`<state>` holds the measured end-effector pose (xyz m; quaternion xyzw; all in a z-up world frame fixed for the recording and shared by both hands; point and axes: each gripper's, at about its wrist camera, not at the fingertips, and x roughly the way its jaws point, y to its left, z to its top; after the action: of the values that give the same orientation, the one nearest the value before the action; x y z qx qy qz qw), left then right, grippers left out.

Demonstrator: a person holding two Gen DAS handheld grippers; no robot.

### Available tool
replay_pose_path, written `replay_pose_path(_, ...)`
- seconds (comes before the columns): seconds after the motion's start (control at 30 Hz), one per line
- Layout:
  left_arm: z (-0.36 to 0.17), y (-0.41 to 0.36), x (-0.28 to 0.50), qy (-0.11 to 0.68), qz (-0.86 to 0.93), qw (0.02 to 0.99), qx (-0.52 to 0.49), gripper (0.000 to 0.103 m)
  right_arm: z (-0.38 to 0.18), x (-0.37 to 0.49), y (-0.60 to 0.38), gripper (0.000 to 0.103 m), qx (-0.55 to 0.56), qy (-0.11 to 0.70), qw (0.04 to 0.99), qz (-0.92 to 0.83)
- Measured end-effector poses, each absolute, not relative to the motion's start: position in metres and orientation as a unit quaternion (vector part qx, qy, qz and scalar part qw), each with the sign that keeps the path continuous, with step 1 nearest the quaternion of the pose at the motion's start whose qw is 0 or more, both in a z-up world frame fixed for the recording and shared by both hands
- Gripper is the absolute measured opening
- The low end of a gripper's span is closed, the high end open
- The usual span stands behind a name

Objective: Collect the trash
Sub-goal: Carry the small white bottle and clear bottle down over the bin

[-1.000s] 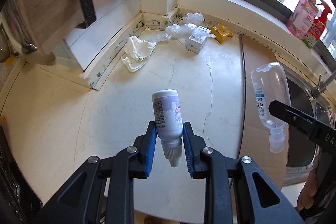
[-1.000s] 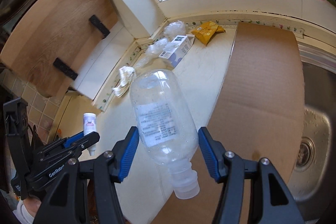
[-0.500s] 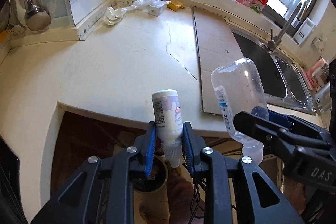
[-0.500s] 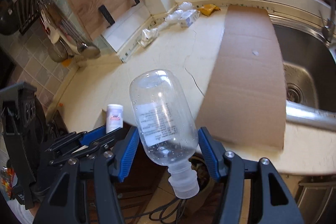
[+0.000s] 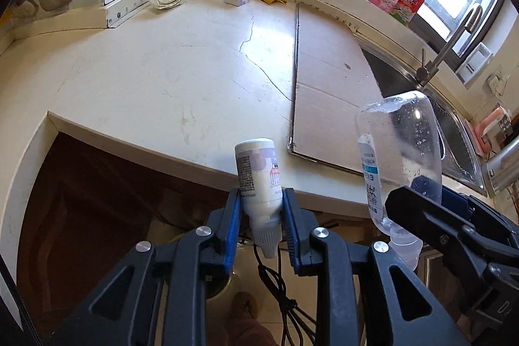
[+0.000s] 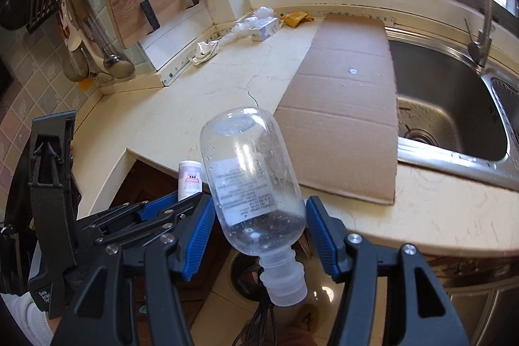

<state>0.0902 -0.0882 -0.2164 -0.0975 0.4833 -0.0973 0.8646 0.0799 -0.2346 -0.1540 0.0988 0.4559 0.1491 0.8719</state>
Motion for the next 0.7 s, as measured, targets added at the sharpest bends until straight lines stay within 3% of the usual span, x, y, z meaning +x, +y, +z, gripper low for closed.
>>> replay_pose_path(0.43,-0.276,-0.053,0.073,0.524,0.003,0.84,-0.14,0.023,-0.215,0.085,-0.191,0.058,0.049,0.479,0.837,0.261)
replay_pose_path(0.7,-0.352,-0.019,0.036,0.59,0.056,0.792,-0.148,0.023,-0.274,0.06,-0.144,0.058,0.018,0.532,0.788,0.31)
